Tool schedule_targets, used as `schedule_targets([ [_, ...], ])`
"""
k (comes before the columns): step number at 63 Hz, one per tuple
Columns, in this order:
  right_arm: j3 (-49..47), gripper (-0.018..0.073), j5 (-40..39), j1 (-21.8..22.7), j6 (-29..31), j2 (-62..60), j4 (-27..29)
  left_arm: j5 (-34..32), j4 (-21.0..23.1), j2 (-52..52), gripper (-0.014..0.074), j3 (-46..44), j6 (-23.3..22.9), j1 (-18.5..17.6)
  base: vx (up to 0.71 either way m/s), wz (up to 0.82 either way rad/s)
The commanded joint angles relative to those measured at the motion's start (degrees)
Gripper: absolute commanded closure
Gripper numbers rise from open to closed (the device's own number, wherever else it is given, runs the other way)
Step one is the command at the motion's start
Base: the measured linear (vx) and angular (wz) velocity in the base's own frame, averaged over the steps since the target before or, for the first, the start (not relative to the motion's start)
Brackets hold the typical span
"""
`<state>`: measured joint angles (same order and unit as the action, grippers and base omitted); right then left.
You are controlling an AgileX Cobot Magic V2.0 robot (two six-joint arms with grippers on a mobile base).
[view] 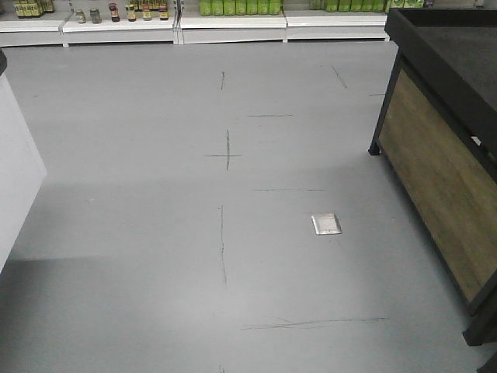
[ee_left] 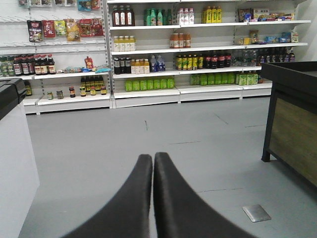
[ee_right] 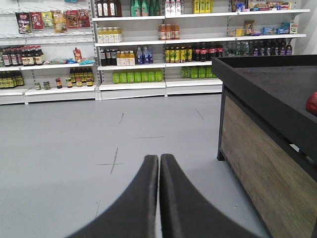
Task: Pick three apples into basket with both arms
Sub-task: 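Drive the base forward toward the black fruit display table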
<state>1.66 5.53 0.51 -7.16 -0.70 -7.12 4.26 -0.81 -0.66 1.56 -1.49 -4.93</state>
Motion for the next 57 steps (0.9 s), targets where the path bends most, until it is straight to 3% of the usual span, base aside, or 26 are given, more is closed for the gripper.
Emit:
schedule_targets([
  [1, 0.74, 0.0568, -4.56, -0.04, 0.05, -0.72, -0.58, -4.26, 0.09, -0.93, 0.0603, 0.19, -0.46, 0.14, 0.00, 0.00],
  [57, 0.74, 0.0568, -4.56, -0.04, 0.05, -0.72, -0.58, -4.26, 0.09, -0.93, 0.0603, 0.19, -0.46, 0.14, 0.01, -0.01],
])
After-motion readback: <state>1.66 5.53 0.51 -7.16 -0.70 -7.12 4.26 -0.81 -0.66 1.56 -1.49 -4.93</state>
